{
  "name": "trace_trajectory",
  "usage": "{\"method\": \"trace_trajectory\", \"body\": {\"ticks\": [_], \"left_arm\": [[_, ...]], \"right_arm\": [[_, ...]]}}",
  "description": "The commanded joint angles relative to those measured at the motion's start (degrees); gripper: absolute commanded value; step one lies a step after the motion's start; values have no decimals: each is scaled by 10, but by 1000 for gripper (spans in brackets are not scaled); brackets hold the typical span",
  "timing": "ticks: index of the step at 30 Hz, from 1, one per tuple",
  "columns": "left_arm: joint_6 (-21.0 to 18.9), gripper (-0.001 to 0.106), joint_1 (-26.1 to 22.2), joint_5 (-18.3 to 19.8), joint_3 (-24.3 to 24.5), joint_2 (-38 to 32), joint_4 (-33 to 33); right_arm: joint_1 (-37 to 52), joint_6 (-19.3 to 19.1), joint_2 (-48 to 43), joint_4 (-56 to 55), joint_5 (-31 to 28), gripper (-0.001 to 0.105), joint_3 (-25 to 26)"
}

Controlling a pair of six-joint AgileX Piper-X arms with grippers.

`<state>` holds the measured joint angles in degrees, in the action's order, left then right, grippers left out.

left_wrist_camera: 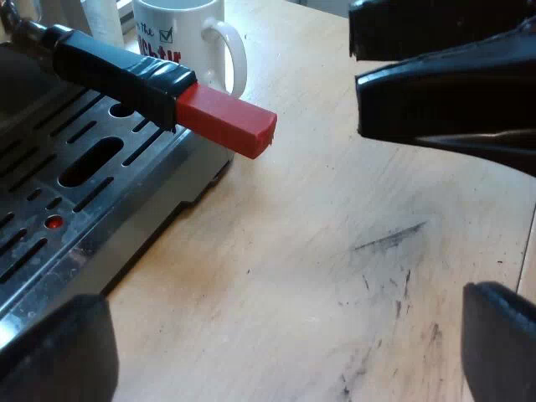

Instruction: Grind coffee beans and then tamp

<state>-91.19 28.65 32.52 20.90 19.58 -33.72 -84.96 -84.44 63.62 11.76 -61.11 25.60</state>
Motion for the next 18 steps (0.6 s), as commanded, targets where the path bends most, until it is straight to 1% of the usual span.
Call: {"method": "trace_trajectory", "body": {"ticks": [1, 3, 4, 5, 7, 8, 10, 11, 13, 16, 18], "left_arm": [[-2, 84, 3, 7, 1, 2, 10], [-2, 84, 3, 7, 1, 2, 10], [-2, 84, 3, 7, 1, 2, 10], [-2, 84, 3, 7, 1, 2, 10], [-2, 84, 3, 7, 1, 2, 10], [-2, 84, 3, 7, 1, 2, 10], [-2, 84, 3, 7, 1, 2, 11], [-2, 84, 3, 7, 1, 2, 11], [-2, 84, 3, 7, 1, 2, 11], [-2, 84, 3, 7, 1, 2, 17], [-2, 84, 3, 7, 1, 2, 20]], "right_arm": [[25, 18, -5, -65, 29, 60, 34], [36, 34, -5, -85, 37, 60, 45], [58, 52, -5, -124, 54, 59, 63], [65, 58, -5, -137, 61, 59, 69], [94, 68, -4, -188, 97, 59, 92], [99, 70, -4, -196, 107, 59, 96], [123, 91, -4, -240, 139, 59, 116], [127, 98, -4, -247, 144, 59, 120], [150, 132, -4, -294, 177, 59, 137], [170, 156, -4, -328, 205, 59, 149], [178, 164, -4, -342, 219, 59, 155]]}}
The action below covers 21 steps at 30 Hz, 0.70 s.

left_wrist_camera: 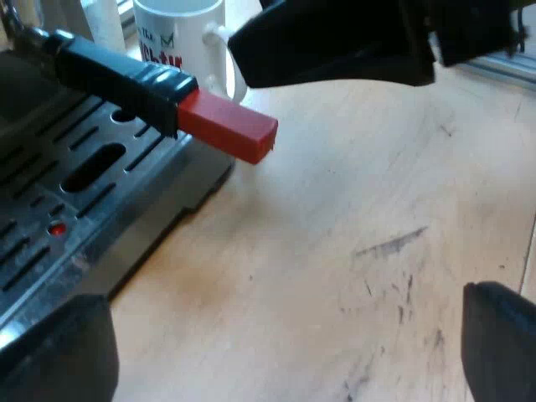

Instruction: Grind coffee beans and then tamp

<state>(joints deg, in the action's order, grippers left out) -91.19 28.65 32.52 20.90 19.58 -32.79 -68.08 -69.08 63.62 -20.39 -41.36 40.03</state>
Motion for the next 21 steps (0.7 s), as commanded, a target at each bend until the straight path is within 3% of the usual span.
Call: {"method": "trace_trajectory", "body": {"ticks": [1, 4, 7, 14, 21], "left_arm": [[-2, 84, 3, 7, 1, 2, 10], [-2, 84, 3, 7, 1, 2, 10], [-2, 84, 3, 7, 1, 2, 12], [-2, 84, 3, 7, 1, 2, 21], [-2, 84, 3, 7, 1, 2, 21]], "right_arm": [[14, 12, -4, -26, 31, 59, 13], [26, 18, -4, -44, 50, 59, 25], [35, 48, -4, -74, 60, 59, 42], [46, 49, 26, -104, 116, 59, 69], [46, 50, 72, -120, 121, 59, 100]]}}
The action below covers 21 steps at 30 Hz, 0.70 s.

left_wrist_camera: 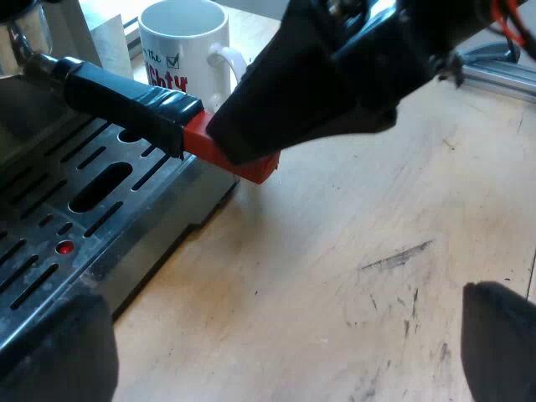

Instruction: Grind coffee beans and then tamp

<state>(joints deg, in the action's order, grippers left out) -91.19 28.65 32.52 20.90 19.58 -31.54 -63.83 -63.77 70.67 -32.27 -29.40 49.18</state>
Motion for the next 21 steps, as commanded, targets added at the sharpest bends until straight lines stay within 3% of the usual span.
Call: {"method": "trace_trajectory", "body": {"ticks": [1, 6, 21], "left_arm": [[-2, 84, 3, 7, 1, 2, 10], [-2, 84, 3, 7, 1, 2, 20], [-2, 84, 3, 7, 1, 2, 27]], "right_arm": [[6, -3, 2, -1, 1, 59, 8], [30, -3, 2, -14, 40, 59, 8], [51, -3, 37, 2, 70, 59, 8]]}}
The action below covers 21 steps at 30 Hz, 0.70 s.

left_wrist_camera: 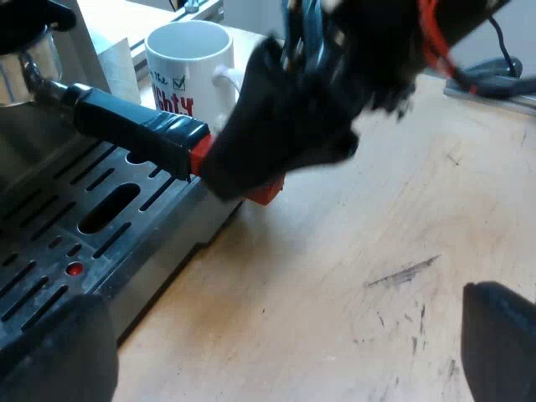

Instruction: Grind coffee beans and then tamp

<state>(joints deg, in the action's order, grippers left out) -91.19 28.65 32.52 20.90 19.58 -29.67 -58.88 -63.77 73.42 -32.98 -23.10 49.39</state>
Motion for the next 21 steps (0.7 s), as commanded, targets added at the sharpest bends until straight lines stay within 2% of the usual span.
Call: {"method": "trace_trajectory", "body": {"ticks": [1, 21], "left_arm": [[-2, 84, 3, 7, 1, 2, 9], [-2, 84, 3, 7, 1, 2, 9]], "right_arm": [[1, -3, 15, 15, 3, 59, 6], [5, -3, 71, 79, -52, 59, 6]]}}
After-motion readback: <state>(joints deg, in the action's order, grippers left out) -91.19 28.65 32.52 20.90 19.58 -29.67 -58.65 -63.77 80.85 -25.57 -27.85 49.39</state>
